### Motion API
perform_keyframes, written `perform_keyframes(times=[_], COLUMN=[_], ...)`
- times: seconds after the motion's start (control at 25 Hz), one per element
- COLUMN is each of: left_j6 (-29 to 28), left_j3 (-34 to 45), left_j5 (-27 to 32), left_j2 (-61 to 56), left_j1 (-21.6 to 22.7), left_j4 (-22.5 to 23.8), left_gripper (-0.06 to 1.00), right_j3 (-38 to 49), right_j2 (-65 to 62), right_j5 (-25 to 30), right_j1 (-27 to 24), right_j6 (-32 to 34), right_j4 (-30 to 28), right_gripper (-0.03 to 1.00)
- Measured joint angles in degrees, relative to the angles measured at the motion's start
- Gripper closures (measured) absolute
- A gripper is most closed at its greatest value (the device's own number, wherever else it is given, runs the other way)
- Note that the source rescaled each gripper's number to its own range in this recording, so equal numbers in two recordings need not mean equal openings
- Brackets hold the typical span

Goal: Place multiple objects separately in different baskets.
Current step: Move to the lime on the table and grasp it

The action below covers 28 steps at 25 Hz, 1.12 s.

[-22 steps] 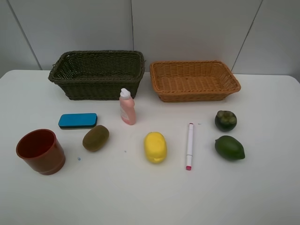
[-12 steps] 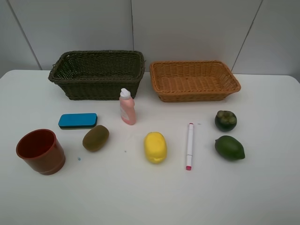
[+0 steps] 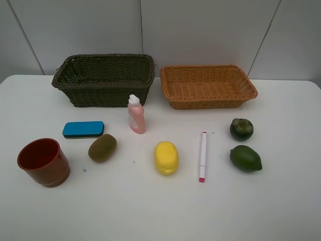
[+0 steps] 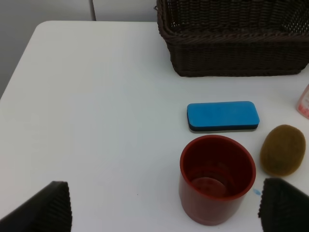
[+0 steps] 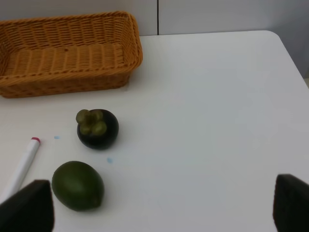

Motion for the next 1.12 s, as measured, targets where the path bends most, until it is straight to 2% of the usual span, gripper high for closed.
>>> perform_keyframes(times=[1.12], left_j6=[0.0], left_j3=[0.0], left_j5=[0.0], left_j2=[0.0], left_j1=[0.0], left_j4=[0.0], left_gripper=[-0.05], right_j3=[0.0], right_j2=[0.0], right_j5=[0.0], right_j1=[0.0], right_j6=[0.59], right_j4=[-0.39], right_gripper=[-0.03])
